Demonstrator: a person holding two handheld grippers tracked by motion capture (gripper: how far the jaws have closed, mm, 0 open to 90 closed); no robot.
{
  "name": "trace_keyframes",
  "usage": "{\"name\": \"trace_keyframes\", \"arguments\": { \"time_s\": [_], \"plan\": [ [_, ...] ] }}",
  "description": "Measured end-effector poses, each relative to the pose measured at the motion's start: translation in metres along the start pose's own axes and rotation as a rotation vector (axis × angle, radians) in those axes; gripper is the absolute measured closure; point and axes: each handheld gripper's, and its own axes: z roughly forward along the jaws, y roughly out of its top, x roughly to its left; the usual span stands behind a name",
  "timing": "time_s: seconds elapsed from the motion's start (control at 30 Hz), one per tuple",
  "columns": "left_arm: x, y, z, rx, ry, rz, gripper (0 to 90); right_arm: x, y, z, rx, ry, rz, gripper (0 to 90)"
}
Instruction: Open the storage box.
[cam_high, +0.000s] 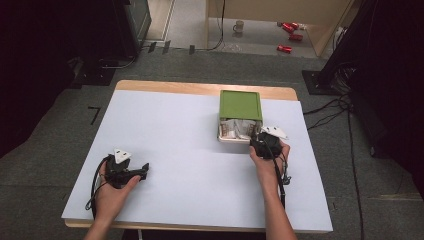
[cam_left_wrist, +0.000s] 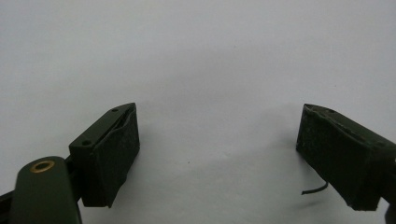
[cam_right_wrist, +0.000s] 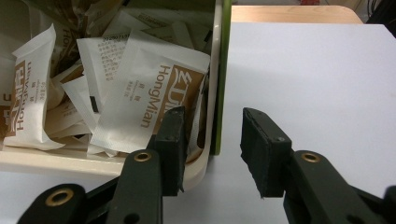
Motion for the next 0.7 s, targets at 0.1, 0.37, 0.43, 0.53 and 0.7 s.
{"name": "trace_keyframes", "arguments": {
  "time_s": [0.1, 0.37, 0.43, 0.53, 0.7],
  "plan": [
    [0.0, 0.0, 0.0, 0.0, 0.0, 0.0, 13.7, 0.0, -0.002, -0.003, 0.004, 0.006, -0.004, 61.5],
    [0.0, 0.0, 0.0, 0.0, 0.0, 0.001, 13.8, -0.002, -0.006, -0.017, -0.01, 0.023, -0.004, 61.5],
    [0.0, 0.0, 0.0, 0.001, 0.001, 0.0, 13.7, -0.001, -0.006, -0.021, -0.021, 0.025, -0.012, 62.6],
    [0.0, 0.0, 0.0, 0.001, 0.001, 0.001, 13.7, -0.001, -0.003, -0.029, -0.078, 0.051, -0.018, 68.2],
    [0.0, 0.0, 0.0, 0.0, 0.001, 0.001, 13.8, 0.0, 0.005, -0.037, -0.112, 0.052, 0.023, 81.9]
  ]
}}
